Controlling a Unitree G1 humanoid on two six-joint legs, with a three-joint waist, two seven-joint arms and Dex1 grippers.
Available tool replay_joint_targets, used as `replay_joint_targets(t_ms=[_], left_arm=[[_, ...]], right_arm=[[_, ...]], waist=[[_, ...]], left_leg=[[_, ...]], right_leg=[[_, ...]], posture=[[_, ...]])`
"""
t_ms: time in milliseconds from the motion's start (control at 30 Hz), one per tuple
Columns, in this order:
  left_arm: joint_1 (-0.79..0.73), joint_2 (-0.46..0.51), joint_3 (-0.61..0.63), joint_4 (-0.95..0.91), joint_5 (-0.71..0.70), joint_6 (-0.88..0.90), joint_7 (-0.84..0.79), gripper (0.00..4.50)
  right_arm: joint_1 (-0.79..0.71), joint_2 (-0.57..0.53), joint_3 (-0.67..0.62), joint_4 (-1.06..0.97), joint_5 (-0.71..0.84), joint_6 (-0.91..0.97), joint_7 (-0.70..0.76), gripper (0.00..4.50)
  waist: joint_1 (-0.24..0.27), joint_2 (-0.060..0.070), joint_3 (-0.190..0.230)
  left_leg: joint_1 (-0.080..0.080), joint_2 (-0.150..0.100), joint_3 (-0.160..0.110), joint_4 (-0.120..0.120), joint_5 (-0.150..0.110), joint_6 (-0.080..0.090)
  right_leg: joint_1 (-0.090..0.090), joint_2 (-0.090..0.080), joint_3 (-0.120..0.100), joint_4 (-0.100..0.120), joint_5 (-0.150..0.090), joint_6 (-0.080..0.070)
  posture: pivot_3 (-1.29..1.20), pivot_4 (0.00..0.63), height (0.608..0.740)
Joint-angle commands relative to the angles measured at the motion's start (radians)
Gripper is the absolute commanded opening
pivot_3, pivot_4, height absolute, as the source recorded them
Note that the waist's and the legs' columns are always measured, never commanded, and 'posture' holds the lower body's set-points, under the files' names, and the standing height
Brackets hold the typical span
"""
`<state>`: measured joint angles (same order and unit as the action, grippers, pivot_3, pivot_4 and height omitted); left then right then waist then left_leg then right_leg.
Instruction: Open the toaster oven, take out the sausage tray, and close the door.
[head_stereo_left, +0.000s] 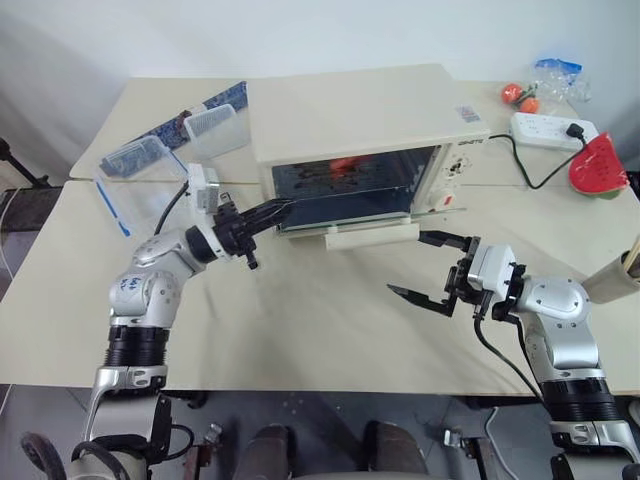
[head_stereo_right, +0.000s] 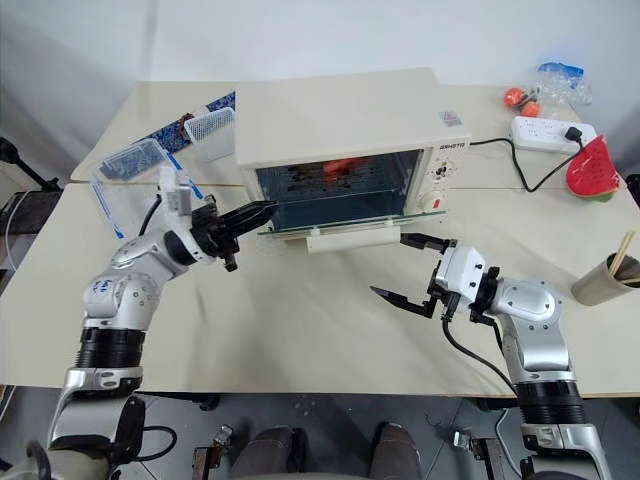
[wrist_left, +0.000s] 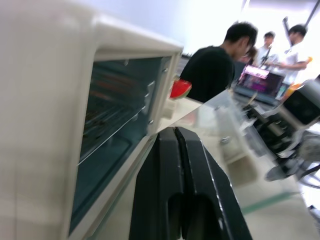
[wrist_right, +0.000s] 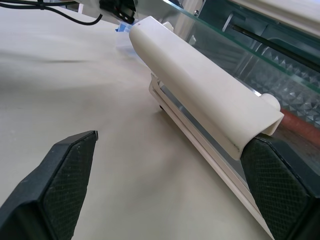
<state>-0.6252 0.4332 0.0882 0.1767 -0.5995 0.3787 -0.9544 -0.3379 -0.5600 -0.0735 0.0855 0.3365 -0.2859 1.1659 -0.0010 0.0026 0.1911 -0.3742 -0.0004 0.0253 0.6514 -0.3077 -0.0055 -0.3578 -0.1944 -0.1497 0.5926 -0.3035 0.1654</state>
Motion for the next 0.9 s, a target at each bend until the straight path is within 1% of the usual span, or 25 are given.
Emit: replay_joint_targets(t_ms=[33,133,233,300,367,433,533,600,667,767,900], left_arm=[[-0.021,-0.004,-0.026,0.007,0.037,-0.032,-0.032,0.02],[-0.018,0.004,-0.050,0.021,0.067,-0.050,-0.061,0.02],[-0.006,0.007,-0.077,0.025,0.098,-0.078,-0.098,0.02],[0.010,0.013,-0.103,0.016,0.125,-0.101,-0.125,0.02],[0.026,0.015,-0.126,0.019,0.154,-0.123,-0.143,0.02],[0.036,0.013,-0.136,0.029,0.170,-0.138,-0.151,0.02],[0.040,0.002,-0.144,0.060,0.196,-0.168,-0.156,0.02],[0.038,-0.006,-0.147,0.080,0.204,-0.171,-0.152,0.02],[0.038,-0.006,-0.159,0.096,0.222,-0.172,-0.154,0.02],[0.042,0.008,-0.207,0.146,0.315,-0.253,-0.156,0.02],[0.055,0.013,-0.216,0.170,0.350,-0.333,-0.168,0.02]], right_arm=[[0.002,-0.017,-0.005,-0.015,0.003,-0.012,-0.010,4.50],[0.032,-0.031,-0.024,-0.037,0.006,-0.004,-0.027,4.50],[0.131,-0.053,-0.080,-0.106,0.023,0.021,-0.078,4.50],[0.228,-0.060,-0.125,-0.167,0.033,0.040,-0.117,4.50],[0.362,-0.059,-0.176,-0.246,0.038,0.054,-0.155,4.50],[0.457,-0.055,-0.205,-0.311,0.041,0.072,-0.187,4.50],[0.572,-0.043,-0.224,-0.399,0.053,0.101,-0.230,4.50],[0.624,-0.032,-0.219,-0.445,0.053,0.113,-0.254,4.50],[0.663,-0.020,-0.201,-0.490,0.055,0.125,-0.272,4.50],[0.705,0.001,-0.165,-0.548,0.039,0.138,-0.300,4.50],[0.652,-0.006,-0.169,-0.538,-0.025,0.099,-0.344,4.50]], waist=[[0.000,0.000,0.000],[0.000,0.000,0.000],[0.011,0.000,0.000],[0.018,0.000,0.000],[0.028,0.000,0.000],[0.030,0.000,0.000],[0.027,0.000,0.000],[0.024,0.000,0.000],[0.025,-0.001,0.000],[0.027,-0.001,0.000],[0.025,-0.002,0.000]], left_leg=[[0.000,0.000,0.000,0.000,0.000,0.000],[0.000,0.000,0.000,0.000,0.000,0.000],[0.000,0.000,0.000,0.000,0.000,0.000],[-0.001,0.000,0.000,-0.001,0.000,0.000],[-0.001,0.000,0.000,-0.001,0.000,0.000],[-0.001,0.000,0.000,-0.001,0.000,0.000],[-0.001,0.000,0.001,0.001,0.000,0.001],[0.000,0.000,0.003,0.003,0.000,0.001],[0.001,0.000,0.005,0.003,0.000,0.001],[0.004,0.000,0.007,0.003,0.000,0.002],[0.004,0.000,0.010,0.004,-0.001,0.003]], right_leg=[[0.000,0.000,0.000,0.000,0.000,0.000],[0.000,0.000,0.000,0.000,0.000,0.000],[0.000,0.000,0.000,0.000,0.000,0.000],[0.000,0.000,0.000,-0.001,0.000,0.000],[0.000,0.000,0.000,-0.001,0.000,0.000],[0.000,0.000,0.000,-0.001,0.000,0.000],[0.001,0.000,0.000,-0.001,0.000,0.000],[0.001,0.000,0.003,-0.001,0.000,0.000],[0.001,0.000,0.005,0.000,0.000,0.000],[0.001,0.000,0.008,0.000,0.000,0.000],[0.000,0.000,0.011,0.000,0.000,0.000]], posture=[[0.00,0.150,0.740],[0.00,0.150,0.740],[0.00,0.150,0.740],[0.00,0.150,0.740],[0.00,0.150,0.740],[0.00,0.150,0.740],[0.00,0.150,0.740],[0.00,0.150,0.740],[0.00,0.150,0.740],[0.00,0.150,0.740],[0.00,0.150,0.740]])
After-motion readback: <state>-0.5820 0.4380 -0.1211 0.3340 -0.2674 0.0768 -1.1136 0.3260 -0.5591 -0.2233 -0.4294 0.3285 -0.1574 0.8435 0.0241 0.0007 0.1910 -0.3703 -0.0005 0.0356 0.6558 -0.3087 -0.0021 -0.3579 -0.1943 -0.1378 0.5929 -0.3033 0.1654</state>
